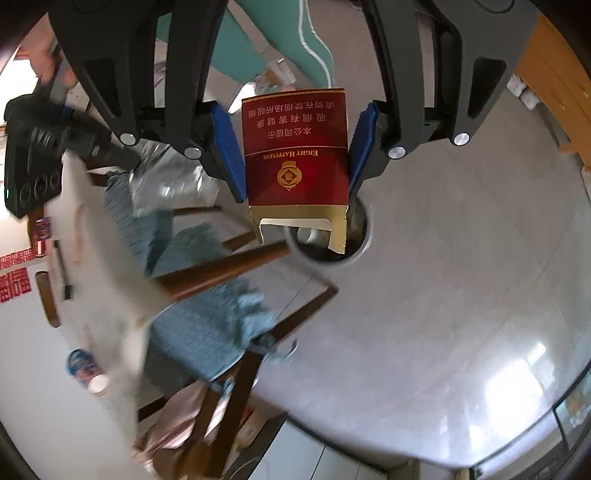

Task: Collect trash
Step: 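Carry the cigarette box and foil wrapper toward the grey bin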

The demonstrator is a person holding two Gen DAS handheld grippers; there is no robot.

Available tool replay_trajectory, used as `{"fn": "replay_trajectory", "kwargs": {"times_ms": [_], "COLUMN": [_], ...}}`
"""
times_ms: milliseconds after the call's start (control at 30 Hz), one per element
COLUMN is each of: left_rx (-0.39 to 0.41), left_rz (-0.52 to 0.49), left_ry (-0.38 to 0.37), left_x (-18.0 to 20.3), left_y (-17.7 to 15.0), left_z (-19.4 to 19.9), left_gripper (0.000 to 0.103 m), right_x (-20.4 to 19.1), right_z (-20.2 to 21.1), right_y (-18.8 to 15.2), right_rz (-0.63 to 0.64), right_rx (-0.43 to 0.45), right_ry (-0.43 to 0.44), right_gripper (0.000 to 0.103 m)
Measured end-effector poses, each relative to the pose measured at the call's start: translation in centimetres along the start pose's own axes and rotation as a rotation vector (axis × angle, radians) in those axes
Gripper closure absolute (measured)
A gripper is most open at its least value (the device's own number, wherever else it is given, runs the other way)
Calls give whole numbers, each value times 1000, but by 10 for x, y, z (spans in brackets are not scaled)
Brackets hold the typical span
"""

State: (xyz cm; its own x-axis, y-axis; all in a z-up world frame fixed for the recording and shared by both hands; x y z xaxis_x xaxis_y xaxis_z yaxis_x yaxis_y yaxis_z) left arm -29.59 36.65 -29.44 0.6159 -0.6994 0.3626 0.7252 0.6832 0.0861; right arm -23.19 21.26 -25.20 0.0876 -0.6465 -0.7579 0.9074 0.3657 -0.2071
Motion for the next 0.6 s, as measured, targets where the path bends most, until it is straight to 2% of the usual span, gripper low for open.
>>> {"fn": "replay_trajectory", "kwargs": {"times_ms": [67, 167, 233, 367, 400, 500, 600], "left_rx": [-27, -88, -121, -164, -175, -210, -258], "left_rz": [6, 0, -6, -17, -38, -82, -73], "left_ry": [2, -2, -7, -22, -25, -27, -40], "left_x": [-14, -32, -39, -52, -55, -63, -71], "left_y": [-4, -2, 4, 21, 28, 33, 36], "left_z": [-23, -87, -130, -214, -242, -293, -338], "left_gripper": [54, 54, 54, 54, 54, 53, 51], "right_x": [33, 86, 131, 200, 213, 242, 268], "right_z": [-31, -76, -109, -152, -162, -192, -216], "right_y": [-10, -8, 10, 49, 59, 89, 109], "right_rz": [-56, -147, -219, -273, -284, -281, -313], "right_rx": [-3, 11, 27, 87, 98, 96, 95], "right_ry": [-38, -72, -88, -137, -134, -143, -149], "right_gripper": [101, 101, 101, 101, 101, 101, 96]}}
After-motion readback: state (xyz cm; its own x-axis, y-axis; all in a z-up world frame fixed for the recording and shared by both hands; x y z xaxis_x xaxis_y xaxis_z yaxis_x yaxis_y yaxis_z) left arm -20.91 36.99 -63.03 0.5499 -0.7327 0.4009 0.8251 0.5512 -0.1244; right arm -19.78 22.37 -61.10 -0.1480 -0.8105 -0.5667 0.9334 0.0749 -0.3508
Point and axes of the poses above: each gripper's, at about its wrist camera, not at the fingertips, and z roughly against the way its jaws point, x to its right, y to its top, the point moved 9 cm from there along -z, roughly the way its jaws point, and after that the axes turned 5 degrees about -x, right-handed, at the moved point
